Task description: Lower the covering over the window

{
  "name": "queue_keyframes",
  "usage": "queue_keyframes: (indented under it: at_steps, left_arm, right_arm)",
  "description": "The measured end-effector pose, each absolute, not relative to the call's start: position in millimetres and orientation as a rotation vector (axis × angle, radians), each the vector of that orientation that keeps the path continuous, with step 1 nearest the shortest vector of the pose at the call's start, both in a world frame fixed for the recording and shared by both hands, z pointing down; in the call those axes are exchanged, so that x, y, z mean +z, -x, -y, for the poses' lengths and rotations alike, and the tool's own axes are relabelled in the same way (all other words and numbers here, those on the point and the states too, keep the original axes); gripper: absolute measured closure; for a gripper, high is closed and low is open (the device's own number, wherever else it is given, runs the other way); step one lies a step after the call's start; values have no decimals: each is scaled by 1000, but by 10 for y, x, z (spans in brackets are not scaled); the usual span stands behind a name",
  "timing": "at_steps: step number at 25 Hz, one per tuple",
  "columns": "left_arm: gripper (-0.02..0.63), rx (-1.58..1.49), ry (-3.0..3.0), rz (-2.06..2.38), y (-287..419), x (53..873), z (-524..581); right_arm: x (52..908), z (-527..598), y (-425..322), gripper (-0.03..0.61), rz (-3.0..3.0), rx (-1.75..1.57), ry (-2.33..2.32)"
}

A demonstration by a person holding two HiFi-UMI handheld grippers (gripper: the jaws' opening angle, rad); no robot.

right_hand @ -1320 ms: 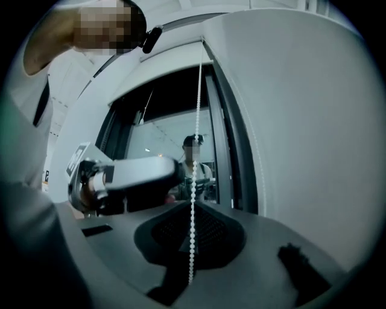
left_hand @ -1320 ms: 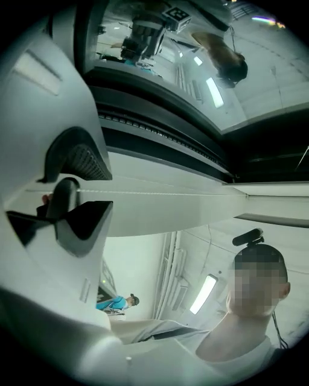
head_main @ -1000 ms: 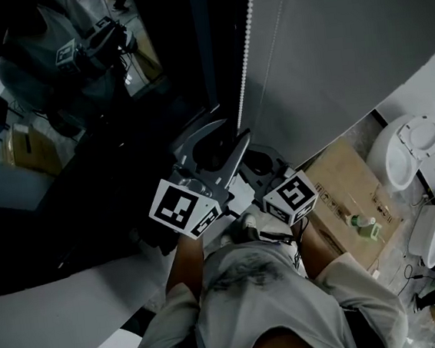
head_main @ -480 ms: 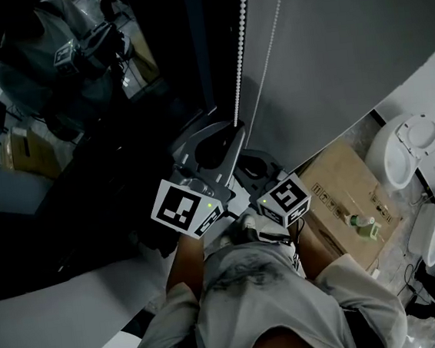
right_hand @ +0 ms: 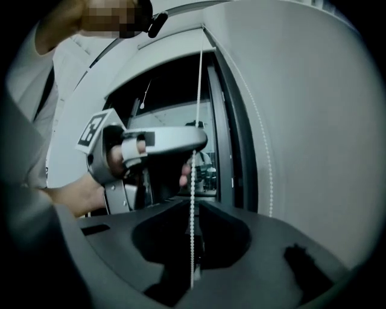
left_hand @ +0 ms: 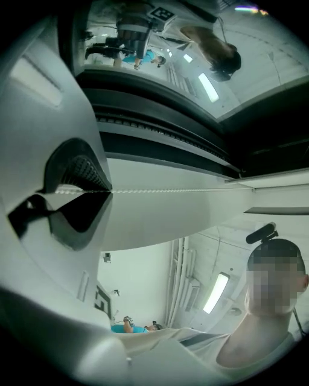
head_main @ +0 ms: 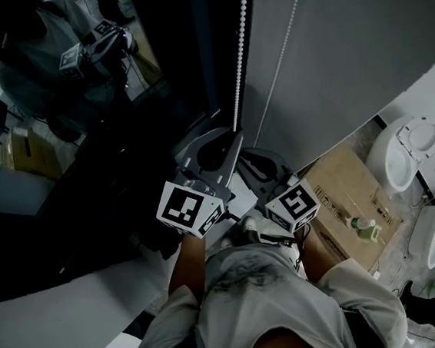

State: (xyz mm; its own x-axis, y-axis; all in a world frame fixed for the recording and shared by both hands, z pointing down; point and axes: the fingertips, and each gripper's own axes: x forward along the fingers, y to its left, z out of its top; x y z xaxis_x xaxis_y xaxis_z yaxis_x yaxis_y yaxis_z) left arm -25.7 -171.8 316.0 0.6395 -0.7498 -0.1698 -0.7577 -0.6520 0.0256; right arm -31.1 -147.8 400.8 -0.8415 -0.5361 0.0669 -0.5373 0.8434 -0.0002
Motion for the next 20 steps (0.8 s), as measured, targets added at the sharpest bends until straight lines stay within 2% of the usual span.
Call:
queue_keyframes:
  at_steps: [3,6,20]
  left_arm:
    - [598,245,2830,-1309,282,3342,1728]
    - [598,229,2839,-1330,299,3449,1754]
    - [598,-30,2990,-1394,161,4497,1657]
  right_arm:
    - [3819,1486,244,494,2982,-26,-890]
    - [3635,1478,175,478,3036,-42,-897]
    - [2954,1486,96,463,3199,-151,-944]
